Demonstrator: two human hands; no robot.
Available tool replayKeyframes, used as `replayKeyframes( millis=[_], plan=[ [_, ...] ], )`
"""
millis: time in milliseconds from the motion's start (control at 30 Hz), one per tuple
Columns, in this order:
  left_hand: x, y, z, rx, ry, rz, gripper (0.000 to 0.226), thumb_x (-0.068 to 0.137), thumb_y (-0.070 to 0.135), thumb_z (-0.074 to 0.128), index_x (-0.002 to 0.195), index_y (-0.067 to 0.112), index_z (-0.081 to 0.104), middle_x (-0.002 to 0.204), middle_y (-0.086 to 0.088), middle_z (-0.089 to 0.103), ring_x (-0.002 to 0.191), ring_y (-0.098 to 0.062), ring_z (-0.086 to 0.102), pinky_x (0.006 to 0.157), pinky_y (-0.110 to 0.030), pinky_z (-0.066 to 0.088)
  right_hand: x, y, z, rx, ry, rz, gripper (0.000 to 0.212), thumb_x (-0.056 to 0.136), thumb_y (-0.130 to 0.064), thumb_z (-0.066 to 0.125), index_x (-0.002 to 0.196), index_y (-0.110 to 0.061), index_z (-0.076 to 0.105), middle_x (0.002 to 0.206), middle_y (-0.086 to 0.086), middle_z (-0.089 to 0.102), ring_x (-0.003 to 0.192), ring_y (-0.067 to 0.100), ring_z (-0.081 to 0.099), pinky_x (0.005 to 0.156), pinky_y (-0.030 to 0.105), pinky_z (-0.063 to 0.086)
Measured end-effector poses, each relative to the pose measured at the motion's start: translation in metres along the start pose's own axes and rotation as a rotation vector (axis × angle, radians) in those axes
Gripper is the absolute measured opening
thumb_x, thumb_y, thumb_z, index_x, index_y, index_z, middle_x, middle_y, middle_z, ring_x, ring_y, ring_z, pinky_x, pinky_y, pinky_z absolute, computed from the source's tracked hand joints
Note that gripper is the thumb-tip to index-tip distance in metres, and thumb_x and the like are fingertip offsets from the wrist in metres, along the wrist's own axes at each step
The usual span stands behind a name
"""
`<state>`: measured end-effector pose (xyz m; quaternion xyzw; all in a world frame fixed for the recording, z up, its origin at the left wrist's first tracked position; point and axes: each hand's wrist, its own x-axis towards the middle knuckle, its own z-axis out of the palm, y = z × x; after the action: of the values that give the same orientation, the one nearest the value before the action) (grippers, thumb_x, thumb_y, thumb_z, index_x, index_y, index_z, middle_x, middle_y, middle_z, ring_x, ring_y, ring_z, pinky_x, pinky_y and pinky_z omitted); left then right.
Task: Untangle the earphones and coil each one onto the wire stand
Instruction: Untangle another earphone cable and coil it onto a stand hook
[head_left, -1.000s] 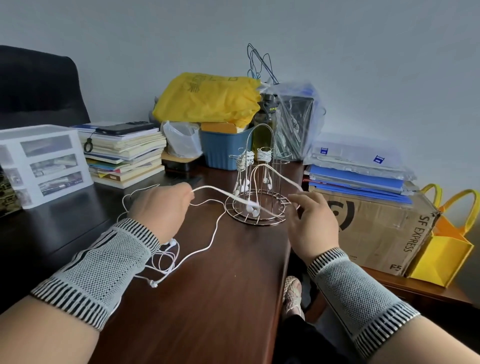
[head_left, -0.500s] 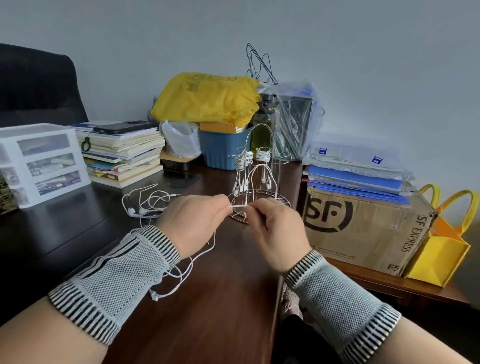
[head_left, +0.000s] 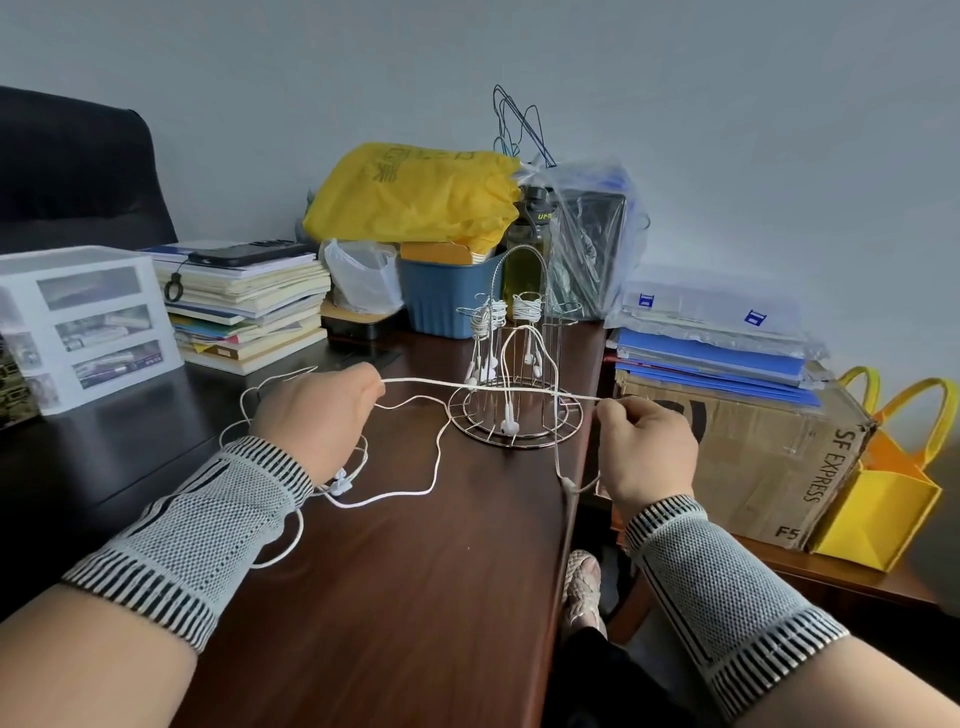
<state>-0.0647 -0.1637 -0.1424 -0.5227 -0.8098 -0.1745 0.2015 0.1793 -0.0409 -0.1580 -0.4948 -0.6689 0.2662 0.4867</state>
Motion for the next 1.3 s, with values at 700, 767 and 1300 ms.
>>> replayKeyframes(
  millis=[700,767,1300],
  plan=[
    [-0.013,0.038,-0.011,-0.064,0.045,0.254,0.029,0.102,0.039,0.036,0.089,0.019,0.052,0.071,-0.003,0.06,0.073,-0.034,0.06,0.06,-0.037,0.041,-0.026,-0.03,0.033,-0.397,-0.109,-0.584,0.031,0.09,-0.015,0.048,0.062,-0.024,0.055,0.062,-0.007,0.059,0.062,0.02,0.059,0.095,0.049,0.044],
    [-0.007,0.022,-0.014,0.047,-0.01,0.092,0.03,0.103,0.04,0.03,0.089,0.019,0.046,0.076,-0.005,0.06,0.077,-0.033,0.06,0.062,-0.035,0.039,-0.016,-0.028,0.023,-0.305,-0.138,-0.443,0.033,0.095,-0.017,0.046,0.063,-0.024,0.052,0.063,-0.005,0.056,0.062,0.019,0.054,0.076,0.035,0.047],
    [0.003,-0.014,-0.001,0.267,-0.173,-0.01,0.022,0.101,0.02,0.036,0.083,0.019,0.048,0.072,-0.001,0.052,0.071,-0.024,0.055,0.061,-0.034,0.042,-0.008,-0.018,0.008,-0.54,-0.244,-0.218,0.051,0.086,-0.031,0.054,0.135,-0.018,0.047,0.142,0.008,0.04,0.132,0.031,0.036,0.107,0.044,0.035]
  ],
)
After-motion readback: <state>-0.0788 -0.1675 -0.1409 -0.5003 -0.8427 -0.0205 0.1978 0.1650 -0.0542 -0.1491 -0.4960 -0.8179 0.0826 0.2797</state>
